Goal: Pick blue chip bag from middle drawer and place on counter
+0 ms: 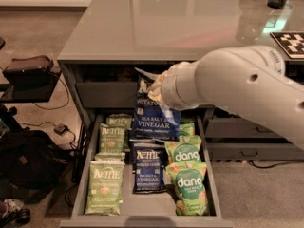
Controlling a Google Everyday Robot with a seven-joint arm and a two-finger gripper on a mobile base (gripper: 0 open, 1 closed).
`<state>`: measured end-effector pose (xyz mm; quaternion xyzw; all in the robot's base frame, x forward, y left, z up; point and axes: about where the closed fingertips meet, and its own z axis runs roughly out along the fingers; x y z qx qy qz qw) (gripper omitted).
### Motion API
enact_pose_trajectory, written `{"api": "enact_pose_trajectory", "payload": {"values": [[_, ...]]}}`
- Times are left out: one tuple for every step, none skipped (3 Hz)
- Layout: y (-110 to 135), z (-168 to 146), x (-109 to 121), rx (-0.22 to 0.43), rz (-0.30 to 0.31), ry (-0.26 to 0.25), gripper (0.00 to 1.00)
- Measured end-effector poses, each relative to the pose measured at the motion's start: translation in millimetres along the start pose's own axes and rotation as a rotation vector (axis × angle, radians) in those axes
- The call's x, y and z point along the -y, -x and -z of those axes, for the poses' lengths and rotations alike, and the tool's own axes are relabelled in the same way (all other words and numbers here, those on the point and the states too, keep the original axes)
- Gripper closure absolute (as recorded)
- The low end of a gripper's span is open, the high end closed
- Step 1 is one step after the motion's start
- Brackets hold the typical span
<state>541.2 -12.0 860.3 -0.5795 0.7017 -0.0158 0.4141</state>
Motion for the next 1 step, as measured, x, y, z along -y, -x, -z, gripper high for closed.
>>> {"api": "enact_pose_trajectory", "payload": {"values": [[1.1, 2.4, -1.0, -0.004, 0.004, 0.001, 1.00]]}}
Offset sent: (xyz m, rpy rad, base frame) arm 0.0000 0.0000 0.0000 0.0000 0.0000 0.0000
